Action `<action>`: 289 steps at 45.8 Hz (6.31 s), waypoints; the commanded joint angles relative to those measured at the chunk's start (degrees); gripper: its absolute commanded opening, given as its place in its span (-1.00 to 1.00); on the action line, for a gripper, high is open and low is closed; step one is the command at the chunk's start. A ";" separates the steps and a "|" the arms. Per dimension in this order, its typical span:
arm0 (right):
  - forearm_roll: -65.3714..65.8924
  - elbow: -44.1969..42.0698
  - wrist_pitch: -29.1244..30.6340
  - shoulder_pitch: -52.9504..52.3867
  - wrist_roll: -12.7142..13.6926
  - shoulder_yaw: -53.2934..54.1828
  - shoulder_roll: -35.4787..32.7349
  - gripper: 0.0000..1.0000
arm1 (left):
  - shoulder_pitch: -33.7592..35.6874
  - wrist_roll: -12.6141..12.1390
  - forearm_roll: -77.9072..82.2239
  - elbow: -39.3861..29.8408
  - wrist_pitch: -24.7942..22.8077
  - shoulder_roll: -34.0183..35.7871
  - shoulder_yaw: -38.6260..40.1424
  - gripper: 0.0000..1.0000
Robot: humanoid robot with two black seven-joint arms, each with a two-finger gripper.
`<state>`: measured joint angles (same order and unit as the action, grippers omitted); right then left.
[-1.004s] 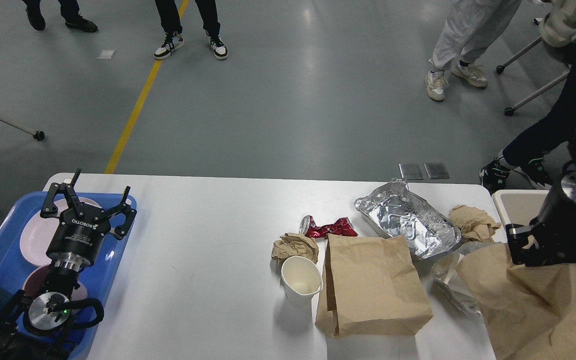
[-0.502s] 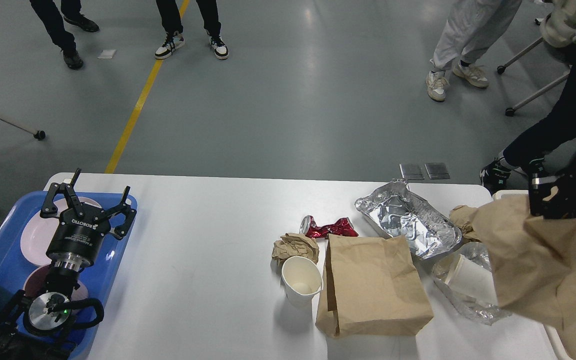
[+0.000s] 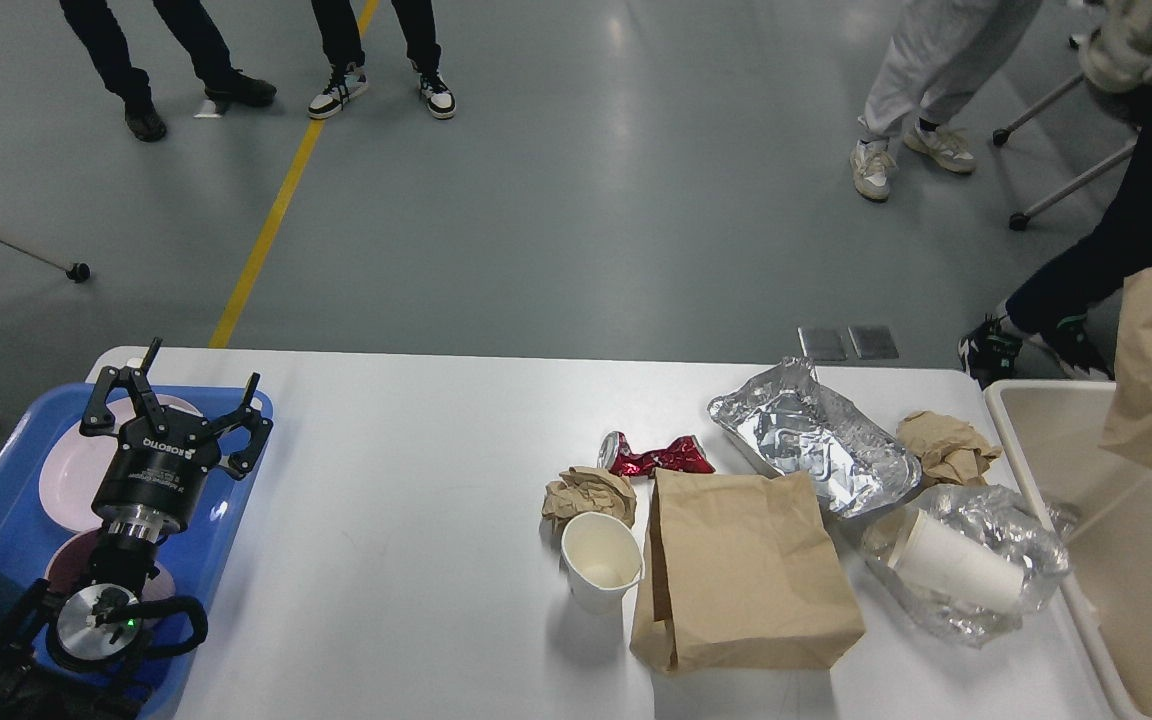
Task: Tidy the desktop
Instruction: 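Carry the paper bag over the white bin and release it, then move the right gripper over the large brown paper bag, then grasp the large brown paper bag's top with the right gripper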
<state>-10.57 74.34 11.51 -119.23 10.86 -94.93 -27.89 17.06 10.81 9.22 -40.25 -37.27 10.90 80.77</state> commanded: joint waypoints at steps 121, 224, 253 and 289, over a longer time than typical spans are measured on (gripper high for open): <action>7.92 -46.40 -3.44 55.80 3.73 32.88 -4.10 1.00 | 0.00 0.00 0.01 0.00 0.00 0.00 0.00 0.93; 9.95 5.73 -1.40 28.08 -1.28 34.11 13.65 0.95 | 0.00 0.00 0.01 0.00 0.00 0.00 0.00 0.93; 9.95 -3.59 -6.14 41.36 -1.19 39.30 19.45 0.98 | 0.00 -0.08 0.01 0.00 0.00 0.00 0.09 0.93; 9.16 -1.13 -8.35 44.44 0.04 39.21 20.86 -1.00 | 0.00 -0.08 0.01 0.00 0.00 0.00 0.00 0.93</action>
<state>-1.26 72.19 3.02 -74.06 10.88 -55.76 -6.75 17.06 10.72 9.21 -40.26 -37.26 10.90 80.82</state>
